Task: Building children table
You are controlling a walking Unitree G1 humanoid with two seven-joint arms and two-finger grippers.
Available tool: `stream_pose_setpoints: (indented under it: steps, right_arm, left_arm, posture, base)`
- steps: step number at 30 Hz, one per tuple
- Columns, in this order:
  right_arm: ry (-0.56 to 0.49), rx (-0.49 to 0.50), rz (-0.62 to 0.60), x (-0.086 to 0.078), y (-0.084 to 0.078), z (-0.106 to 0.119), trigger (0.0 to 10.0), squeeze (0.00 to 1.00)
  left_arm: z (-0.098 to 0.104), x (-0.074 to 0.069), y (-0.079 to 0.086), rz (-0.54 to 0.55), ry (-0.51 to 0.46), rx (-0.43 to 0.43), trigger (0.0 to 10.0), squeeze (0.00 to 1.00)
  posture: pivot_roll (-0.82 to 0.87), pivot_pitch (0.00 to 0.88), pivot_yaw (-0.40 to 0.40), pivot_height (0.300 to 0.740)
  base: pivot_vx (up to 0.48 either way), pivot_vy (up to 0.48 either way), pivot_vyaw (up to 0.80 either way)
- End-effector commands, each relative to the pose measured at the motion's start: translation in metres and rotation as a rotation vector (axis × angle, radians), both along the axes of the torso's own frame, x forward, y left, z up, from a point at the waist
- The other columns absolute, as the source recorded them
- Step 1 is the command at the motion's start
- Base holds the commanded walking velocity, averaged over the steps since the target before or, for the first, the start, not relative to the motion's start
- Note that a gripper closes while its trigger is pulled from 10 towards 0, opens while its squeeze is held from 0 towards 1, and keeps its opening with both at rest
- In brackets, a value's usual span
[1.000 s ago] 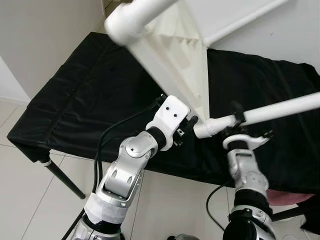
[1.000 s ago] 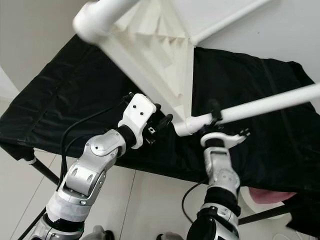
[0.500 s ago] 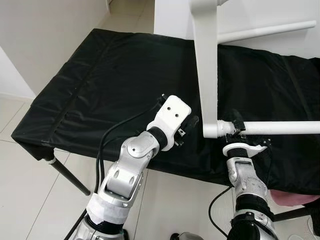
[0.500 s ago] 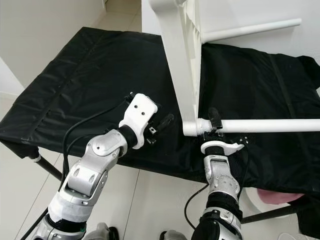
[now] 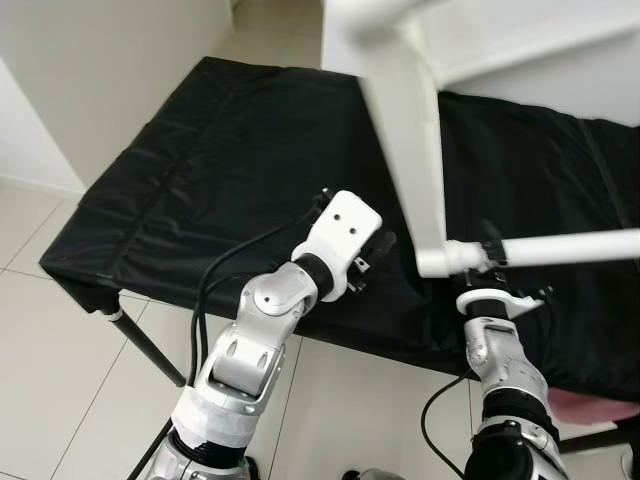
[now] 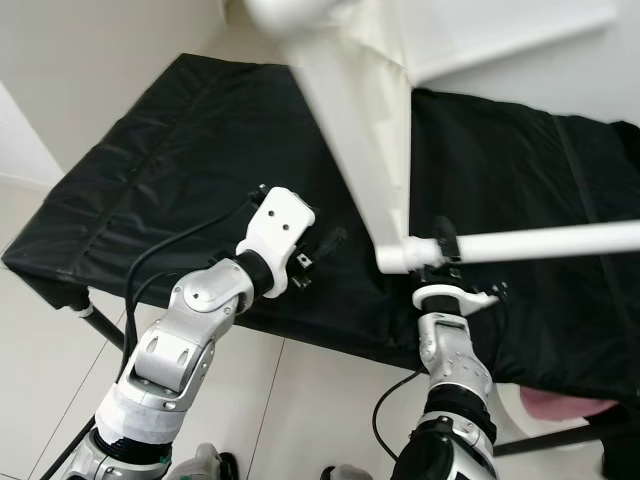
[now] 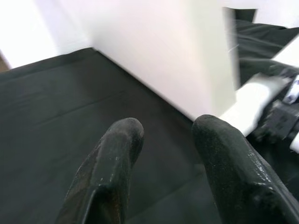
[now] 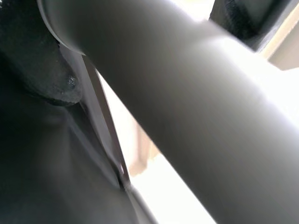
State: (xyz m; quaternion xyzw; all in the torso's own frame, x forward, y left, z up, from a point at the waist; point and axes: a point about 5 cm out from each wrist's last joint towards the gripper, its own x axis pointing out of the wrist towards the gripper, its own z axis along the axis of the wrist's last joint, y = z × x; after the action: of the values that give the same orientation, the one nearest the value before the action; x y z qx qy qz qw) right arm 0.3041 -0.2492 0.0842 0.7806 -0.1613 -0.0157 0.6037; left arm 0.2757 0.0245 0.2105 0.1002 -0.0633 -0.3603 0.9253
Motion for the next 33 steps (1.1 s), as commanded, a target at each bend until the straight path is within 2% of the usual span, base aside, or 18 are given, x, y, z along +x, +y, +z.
stream_pose_setpoints:
  steps: [1,3,5,9,11,15,18,21,27,28,31,33]
  right_arm:
    - [0.115,0.187,-0.084,-0.028,-0.002,-0.044,10.0,0.00]
    - [0.115,0.187,-0.084,-0.028,-0.002,-0.044,10.0,0.00]
    - [0.005,0.245,-0.108,-0.027,-0.003,-0.036,10.0,0.00]
    - [-0.021,0.197,-0.072,-0.023,0.005,-0.032,10.0,0.00]
    - [-0.035,0.112,-0.008,-0.017,0.017,-0.026,10.0,0.00]
    - [-0.072,0.087,0.013,-0.016,0.022,-0.020,10.0,0.00]
    - [-0.081,0.069,0.015,-0.021,0.020,-0.019,10.0,0.00]
    - [-0.125,0.002,0.032,-0.028,0.019,-0.012,10.0,0.00]
    - [-0.148,-0.016,0.040,-0.040,0.019,-0.010,10.0,0.00]
    - [-0.135,-0.031,0.033,-0.044,0.018,-0.012,10.0,1.00]
    - [-0.120,-0.050,0.024,-0.049,0.017,-0.015,10.0,1.00]
    - [-0.064,-0.028,-0.020,-0.059,0.007,-0.027,10.0,1.00]
  left_arm:
    - [-0.005,0.003,0.006,0.089,0.007,0.011,10.0,0.00]
    - [-0.005,0.003,0.006,0.089,0.007,0.011,10.0,0.00]
    - [-0.006,0.004,0.013,0.094,0.007,0.034,10.0,0.00]
    - [-0.005,0.005,0.016,0.089,0.005,0.050,10.0,0.00]
    - [-0.005,0.005,0.015,0.080,0.003,0.060,10.0,0.00]
    - [-0.005,0.005,0.015,0.079,0.003,0.065,10.0,0.00]
    - [-0.004,0.005,0.013,0.072,0.004,0.056,10.0,0.00]
    - [-0.002,0.006,0.012,0.060,0.020,0.039,10.0,0.00]
    - [0.000,0.010,0.010,0.053,0.015,0.046,10.0,0.00]
    - [0.000,0.010,0.010,0.049,0.011,0.050,10.0,0.00]
    - [0.001,0.011,0.009,0.045,0.007,0.054,10.0,0.00]
    - [0.000,0.011,0.009,0.043,0.009,0.056,10.0,0.00]
  posture:
    - [-0.04,0.114,0.071,0.740]
    - [-0.04,0.114,0.071,0.740]
    - [-0.04,0.108,0.107,0.740]
    - [-0.03,0.106,0.112,0.740]
    - [-0.02,0.109,0.111,0.740]
    - [-0.02,0.110,0.109,0.740]
    - [-0.02,0.117,0.102,0.740]
    - [-0.02,0.126,0.097,0.740]
    - [-0.03,0.135,0.104,0.740]
    - [-0.03,0.135,0.104,0.740]
    - [-0.04,0.137,0.108,0.740]
    - [-0.04,0.140,0.114,0.740]
  base:
    - [0.000,0.000,0.00]
    - [0.000,0.000,0.00]
    - [0.000,0.000,0.00]
    - [0.000,0.000,0.00]
    - [0.000,0.000,0.00]
    - [0.000,0.000,0.00]
    - [0.000,0.000,0.00]
    - [0.000,0.000,0.00]
    - [0.000,0.000,0.00]
    - [0.000,0.000,0.00]
    - [0.000,0.000,0.00]
    - [0.000,0.000,0.00]
